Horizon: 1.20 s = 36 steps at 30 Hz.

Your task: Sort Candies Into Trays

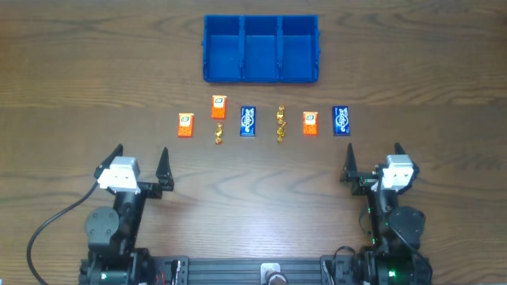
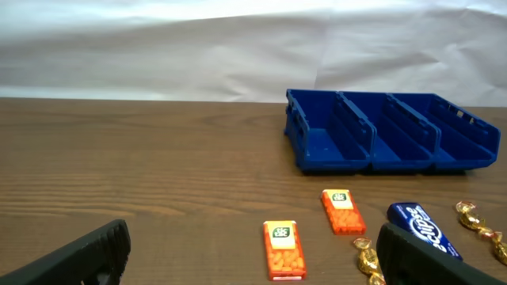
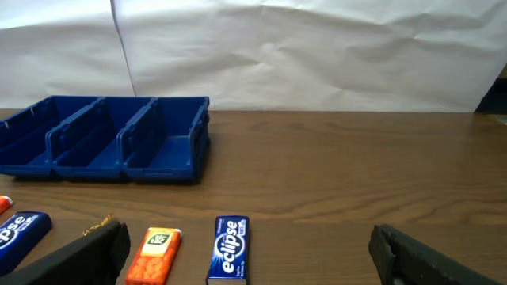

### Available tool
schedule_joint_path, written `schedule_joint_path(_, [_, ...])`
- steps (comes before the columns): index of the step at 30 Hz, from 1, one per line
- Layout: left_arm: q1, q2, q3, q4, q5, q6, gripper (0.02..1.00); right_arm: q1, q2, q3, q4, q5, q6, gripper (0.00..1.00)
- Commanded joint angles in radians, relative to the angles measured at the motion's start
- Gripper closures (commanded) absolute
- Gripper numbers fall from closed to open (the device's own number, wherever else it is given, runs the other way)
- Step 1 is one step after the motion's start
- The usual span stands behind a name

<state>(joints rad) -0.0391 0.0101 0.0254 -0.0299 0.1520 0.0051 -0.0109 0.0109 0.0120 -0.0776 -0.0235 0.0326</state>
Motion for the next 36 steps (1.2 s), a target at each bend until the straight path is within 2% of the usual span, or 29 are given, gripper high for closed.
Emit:
schedule_joint_path(1, [0.006, -0.006, -0.02, -0.033, 0.022, 0.014, 0.02, -0.004, -0.008, -0.005, -0.003, -0.008, -0.015, 0.001])
schedule_joint_path(31, [0.006, -0.001, -0.018, -0.033, 0.021, 0.014, 0.02, -0.004, -0.008, -0.005, -0.003, -0.008, -0.015, 0.001])
schedule_joint_path(34, [0.006, 0.177, 0.147, -0.029, -0.009, -0.055, 0.018, -0.005, -0.008, -0.005, -0.003, -0.008, -0.015, 0.003])
schedule_joint_path(36, [0.006, 0.412, 0.407, -0.109, -0.009, -0.062, 0.018, -0.004, -0.008, -0.005, -0.003, -0.008, -0.015, 0.001])
